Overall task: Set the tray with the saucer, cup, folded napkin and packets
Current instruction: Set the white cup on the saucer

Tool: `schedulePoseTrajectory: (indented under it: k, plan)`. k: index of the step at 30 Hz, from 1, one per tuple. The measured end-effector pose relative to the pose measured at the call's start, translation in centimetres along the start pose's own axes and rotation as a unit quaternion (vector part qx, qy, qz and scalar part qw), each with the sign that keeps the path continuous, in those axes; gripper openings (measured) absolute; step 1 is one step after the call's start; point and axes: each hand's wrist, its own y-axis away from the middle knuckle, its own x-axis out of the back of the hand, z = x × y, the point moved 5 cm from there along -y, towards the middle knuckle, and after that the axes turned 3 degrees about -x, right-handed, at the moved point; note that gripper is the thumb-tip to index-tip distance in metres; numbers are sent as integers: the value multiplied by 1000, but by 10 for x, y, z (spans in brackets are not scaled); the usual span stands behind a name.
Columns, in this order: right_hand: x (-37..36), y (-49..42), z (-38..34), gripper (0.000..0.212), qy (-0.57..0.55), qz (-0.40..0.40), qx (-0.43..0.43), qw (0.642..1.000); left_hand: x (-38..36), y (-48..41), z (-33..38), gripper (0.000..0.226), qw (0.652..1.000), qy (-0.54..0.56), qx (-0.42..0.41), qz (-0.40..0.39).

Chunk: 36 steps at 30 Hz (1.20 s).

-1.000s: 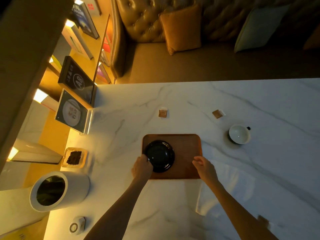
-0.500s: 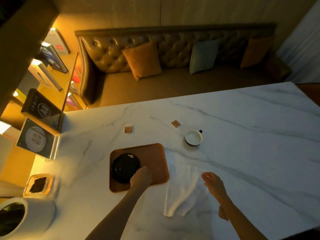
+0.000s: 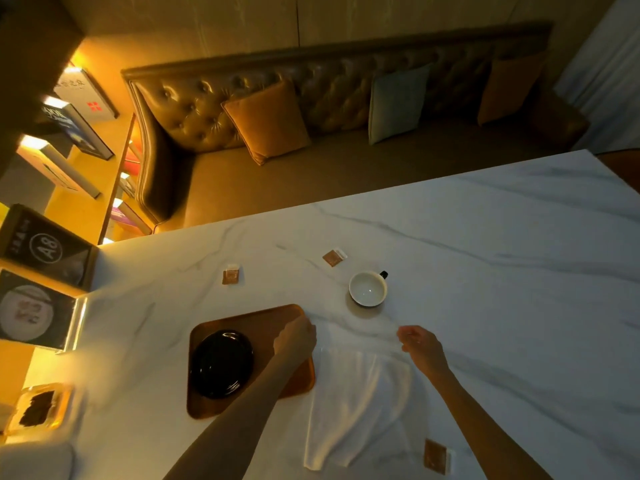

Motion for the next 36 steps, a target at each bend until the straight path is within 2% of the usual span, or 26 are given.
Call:
schedulePoseTrajectory:
  k: [8, 13, 16, 19, 23, 27, 33, 36]
  plan:
    - [-15, -86, -40, 28, -45, -18, -4, 999, -12, -92, 65, 28, 999, 42, -16, -19]
    - [-35, -128, -42, 44, -96, -36, -84, 991, -33, -140, 89, 41, 988, 149, -19, -40]
    - [-43, -137, -39, 40, -123, -46, -92, 987, -51, -162, 97, 51, 979, 186, -25, -77]
    - [-48, -139, -33, 37, -196, -48, -114, 973, -65, -177, 98, 50, 971, 210, -44, -108]
    - [-59, -133, -28, 34, -287, -95, -133, 944, -74, -183, 88, 49, 957, 260, -48, -122]
    - [-63, -128, -30, 38, -322, -97, -132, 932, -72, -177, 84, 49, 943, 305, -17, -130]
    - [-66, -101, -48, 33, -271, -123, -94, 950, -52, -138, 64, 48, 942, 322, -2, -98]
    - [-72, -75, -63, 38, -252, -147, -65, 954, -34, -104, 48, 48, 919, 386, 34, -77]
